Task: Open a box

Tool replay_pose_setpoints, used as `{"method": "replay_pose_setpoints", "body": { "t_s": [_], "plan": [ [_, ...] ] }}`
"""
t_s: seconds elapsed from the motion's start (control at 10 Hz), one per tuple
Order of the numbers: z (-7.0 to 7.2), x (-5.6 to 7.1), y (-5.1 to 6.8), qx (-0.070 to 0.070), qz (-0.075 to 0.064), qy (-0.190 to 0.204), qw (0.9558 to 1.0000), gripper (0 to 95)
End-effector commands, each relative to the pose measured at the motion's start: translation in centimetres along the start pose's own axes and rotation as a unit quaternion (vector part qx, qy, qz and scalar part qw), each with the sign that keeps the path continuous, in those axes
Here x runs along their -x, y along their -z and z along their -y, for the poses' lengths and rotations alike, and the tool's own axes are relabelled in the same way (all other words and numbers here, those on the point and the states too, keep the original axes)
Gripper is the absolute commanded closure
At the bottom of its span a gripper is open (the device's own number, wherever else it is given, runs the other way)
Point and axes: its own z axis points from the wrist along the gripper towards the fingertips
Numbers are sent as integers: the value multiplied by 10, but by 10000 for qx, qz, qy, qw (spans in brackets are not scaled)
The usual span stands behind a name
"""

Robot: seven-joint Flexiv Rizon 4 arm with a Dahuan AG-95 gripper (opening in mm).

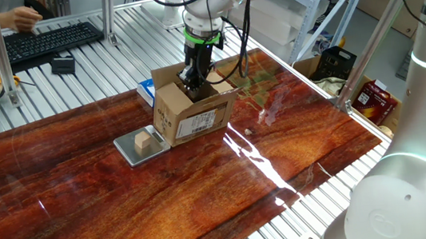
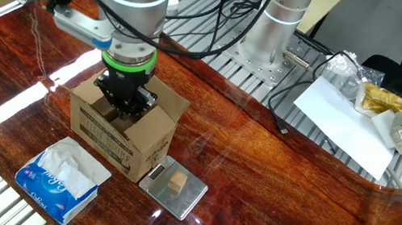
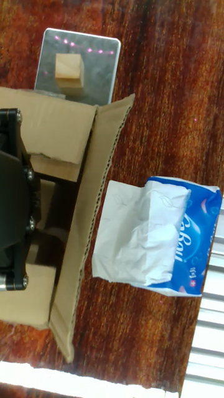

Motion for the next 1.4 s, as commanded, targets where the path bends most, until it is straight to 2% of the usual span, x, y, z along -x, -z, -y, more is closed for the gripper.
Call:
{"method": "replay_pose_setpoints", "body": {
  "t_s": [0.1, 0.3, 0.5, 0.6, 1.0, 1.3, 1.4],
  "plan": [
    [-1, -2, -2, 19, 3, -31, 10000, 950],
    [-2, -2, -3, 187, -74, -126, 9997, 950],
    [-2, -2, -3, 483, -116, -287, 9984, 950],
    [-2, -2, -3, 575, -113, -334, 9977, 950],
    [-3, -2, -3, 612, -107, -376, 9974, 950],
    [-6, -3, -5, 681, -102, -468, 9965, 950],
    [-7, -3, -5, 741, -101, -513, 9959, 950]
  ]
}}
